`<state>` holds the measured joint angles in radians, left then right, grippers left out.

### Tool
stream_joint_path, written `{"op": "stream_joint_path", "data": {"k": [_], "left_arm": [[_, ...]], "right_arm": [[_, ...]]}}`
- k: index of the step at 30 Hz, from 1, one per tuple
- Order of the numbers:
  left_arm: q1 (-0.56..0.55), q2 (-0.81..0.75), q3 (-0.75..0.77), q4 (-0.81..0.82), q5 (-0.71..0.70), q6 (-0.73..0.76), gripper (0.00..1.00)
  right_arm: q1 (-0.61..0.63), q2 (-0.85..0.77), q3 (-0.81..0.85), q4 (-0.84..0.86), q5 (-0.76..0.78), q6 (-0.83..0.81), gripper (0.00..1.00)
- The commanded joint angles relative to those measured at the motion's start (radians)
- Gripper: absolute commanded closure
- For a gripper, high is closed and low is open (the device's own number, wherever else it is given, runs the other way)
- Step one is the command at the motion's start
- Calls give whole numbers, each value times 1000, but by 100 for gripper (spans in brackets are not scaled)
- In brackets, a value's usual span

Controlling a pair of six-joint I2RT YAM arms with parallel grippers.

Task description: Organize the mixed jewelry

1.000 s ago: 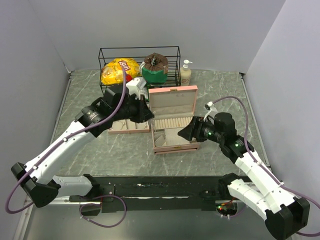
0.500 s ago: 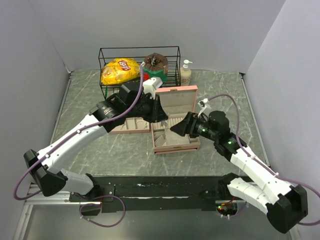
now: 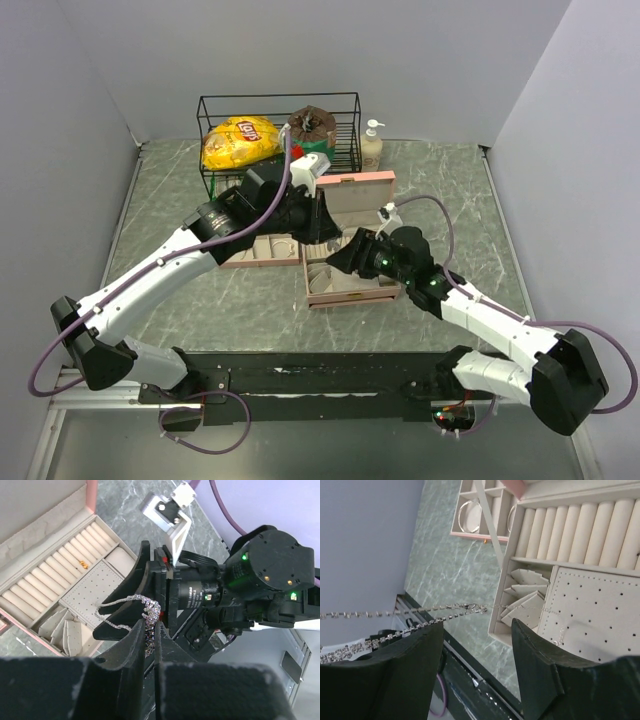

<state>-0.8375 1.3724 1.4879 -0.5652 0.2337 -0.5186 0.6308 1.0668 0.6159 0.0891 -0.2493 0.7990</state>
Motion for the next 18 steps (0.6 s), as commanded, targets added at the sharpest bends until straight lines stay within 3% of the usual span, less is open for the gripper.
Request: {"op": "stream_joint_path", "data": {"k": [1,11,18], "left_arm": [[-6,-22,31,34,-34,-21,99],[-6,-27,31,30,-63,-21,99],[-8,-32,20,39,-54,-27,99]], "right_arm": [[12,-37,-33,141,16,-1,37],[38,-300,-202,144,67,2,33],[38,-297,-179,112,159,22,33]]}}
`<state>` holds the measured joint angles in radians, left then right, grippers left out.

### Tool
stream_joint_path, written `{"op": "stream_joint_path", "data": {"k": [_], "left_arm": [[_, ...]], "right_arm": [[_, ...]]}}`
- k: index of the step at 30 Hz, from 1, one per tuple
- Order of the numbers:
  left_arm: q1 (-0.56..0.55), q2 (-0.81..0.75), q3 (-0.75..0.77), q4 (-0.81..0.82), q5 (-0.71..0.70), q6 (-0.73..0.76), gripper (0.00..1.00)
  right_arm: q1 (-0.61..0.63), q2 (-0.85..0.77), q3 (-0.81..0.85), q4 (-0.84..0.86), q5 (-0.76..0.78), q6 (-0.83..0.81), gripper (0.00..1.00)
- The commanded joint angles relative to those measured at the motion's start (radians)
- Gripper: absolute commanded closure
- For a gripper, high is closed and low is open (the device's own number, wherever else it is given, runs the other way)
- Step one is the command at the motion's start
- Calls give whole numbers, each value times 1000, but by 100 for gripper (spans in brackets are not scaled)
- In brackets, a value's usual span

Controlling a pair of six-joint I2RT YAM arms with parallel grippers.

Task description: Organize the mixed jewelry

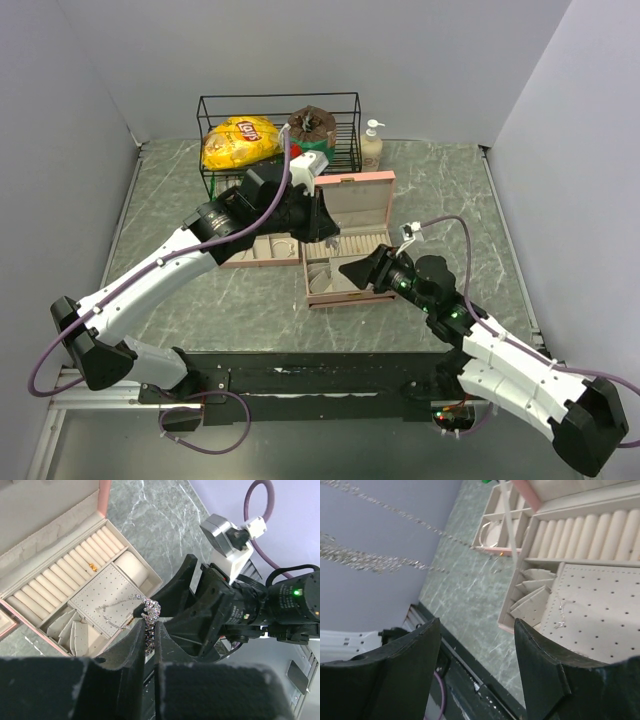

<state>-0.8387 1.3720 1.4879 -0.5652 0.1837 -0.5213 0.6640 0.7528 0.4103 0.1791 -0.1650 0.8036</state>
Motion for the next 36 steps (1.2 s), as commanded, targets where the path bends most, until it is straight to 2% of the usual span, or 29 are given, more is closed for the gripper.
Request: {"op": "stream_joint_path", "data": {"k": [1,26,32,36], "left_arm": [[-7,-31,18,39,-6,-26,99],[-7,-30,9,34,-3,-20,99],[-7,-30,8,37,0,-20,99],[-5,-28,12,36,-1,-19,99]], "right_arm": [[5,34,25,32,76,22,33],[3,243,127,171,111,20,40],[5,292,131,252,65,17,40],[3,316,148,240,62,5,41]]}}
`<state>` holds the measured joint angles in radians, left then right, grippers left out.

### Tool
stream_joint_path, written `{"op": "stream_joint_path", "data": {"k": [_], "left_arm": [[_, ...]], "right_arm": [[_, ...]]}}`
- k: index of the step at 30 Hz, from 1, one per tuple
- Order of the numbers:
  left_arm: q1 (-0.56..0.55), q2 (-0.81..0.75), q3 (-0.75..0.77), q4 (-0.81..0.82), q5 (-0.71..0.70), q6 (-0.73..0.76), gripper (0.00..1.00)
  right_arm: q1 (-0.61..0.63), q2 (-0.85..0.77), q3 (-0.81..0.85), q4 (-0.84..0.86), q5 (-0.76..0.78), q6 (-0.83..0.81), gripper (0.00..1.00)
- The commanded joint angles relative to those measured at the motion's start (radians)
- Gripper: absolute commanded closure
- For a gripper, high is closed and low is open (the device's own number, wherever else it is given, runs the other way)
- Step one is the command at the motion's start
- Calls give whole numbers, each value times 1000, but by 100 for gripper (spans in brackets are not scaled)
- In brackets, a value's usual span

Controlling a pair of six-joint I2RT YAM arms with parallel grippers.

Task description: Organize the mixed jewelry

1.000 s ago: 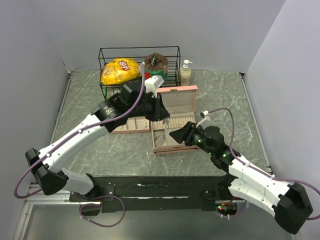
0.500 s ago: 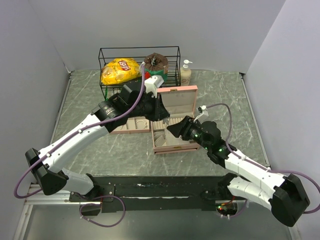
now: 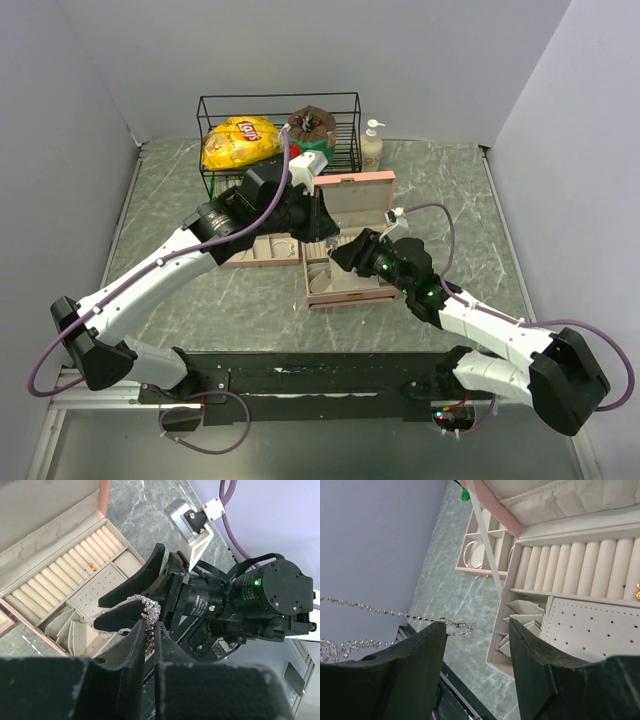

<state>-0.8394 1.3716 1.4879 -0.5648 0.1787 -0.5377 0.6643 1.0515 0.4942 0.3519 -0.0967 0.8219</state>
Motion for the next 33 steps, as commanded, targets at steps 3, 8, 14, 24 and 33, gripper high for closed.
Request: {"op": "stream_joint_path", "data": {"k": [3,8,14,24,33], "left_arm": [[-6,-28,12,40,10,-4,99],[-6,-32,3,57,13,-7,99],[-4,-48,-3,48,-8,-7,99],[-6,-108,-61,80,-67,-19,99],[-6,-158,-208,229,-102,-53,99]], "right_arm": [[3,27,60,74,3,-13,44],[3,53,57,111,-23,-9,51],[3,64,50,127,-32,-1,66],[1,-5,70,18,12,-53,99],[-9,-51,181,-205,147,-173,100]]}}
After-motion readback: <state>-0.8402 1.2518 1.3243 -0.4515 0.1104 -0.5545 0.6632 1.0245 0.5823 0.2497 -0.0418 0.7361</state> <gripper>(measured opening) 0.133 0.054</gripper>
